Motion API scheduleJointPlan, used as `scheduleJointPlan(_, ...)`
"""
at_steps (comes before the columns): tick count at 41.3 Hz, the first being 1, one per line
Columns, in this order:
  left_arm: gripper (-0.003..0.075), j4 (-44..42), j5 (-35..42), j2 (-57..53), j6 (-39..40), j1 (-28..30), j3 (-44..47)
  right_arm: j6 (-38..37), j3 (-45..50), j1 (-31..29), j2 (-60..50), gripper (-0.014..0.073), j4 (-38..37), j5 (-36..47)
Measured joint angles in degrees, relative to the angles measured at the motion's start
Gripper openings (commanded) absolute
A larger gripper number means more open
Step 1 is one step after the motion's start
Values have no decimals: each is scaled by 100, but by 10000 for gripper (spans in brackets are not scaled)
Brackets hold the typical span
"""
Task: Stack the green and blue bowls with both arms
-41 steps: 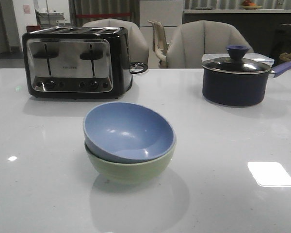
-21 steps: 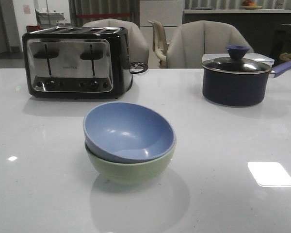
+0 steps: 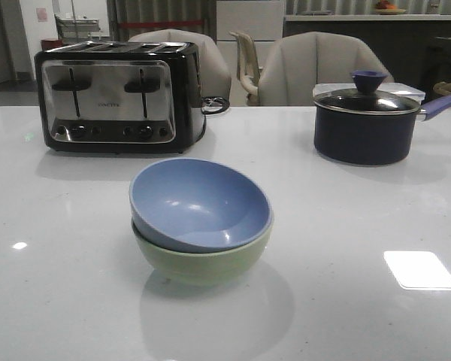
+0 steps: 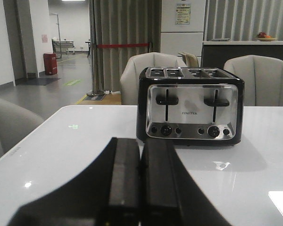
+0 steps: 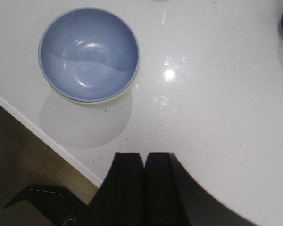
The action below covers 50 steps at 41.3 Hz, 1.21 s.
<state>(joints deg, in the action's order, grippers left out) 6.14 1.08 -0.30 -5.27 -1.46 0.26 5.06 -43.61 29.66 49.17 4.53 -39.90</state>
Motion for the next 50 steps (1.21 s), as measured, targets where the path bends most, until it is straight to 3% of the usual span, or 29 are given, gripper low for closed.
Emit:
scheduleJointPlan(12,101,-342,-71,0,341,0,0,0,0,0,0,36,0,0)
scheduleJointPlan(50,101,-354,-108,0,354,13,0,0,0,0,0,36,0,0)
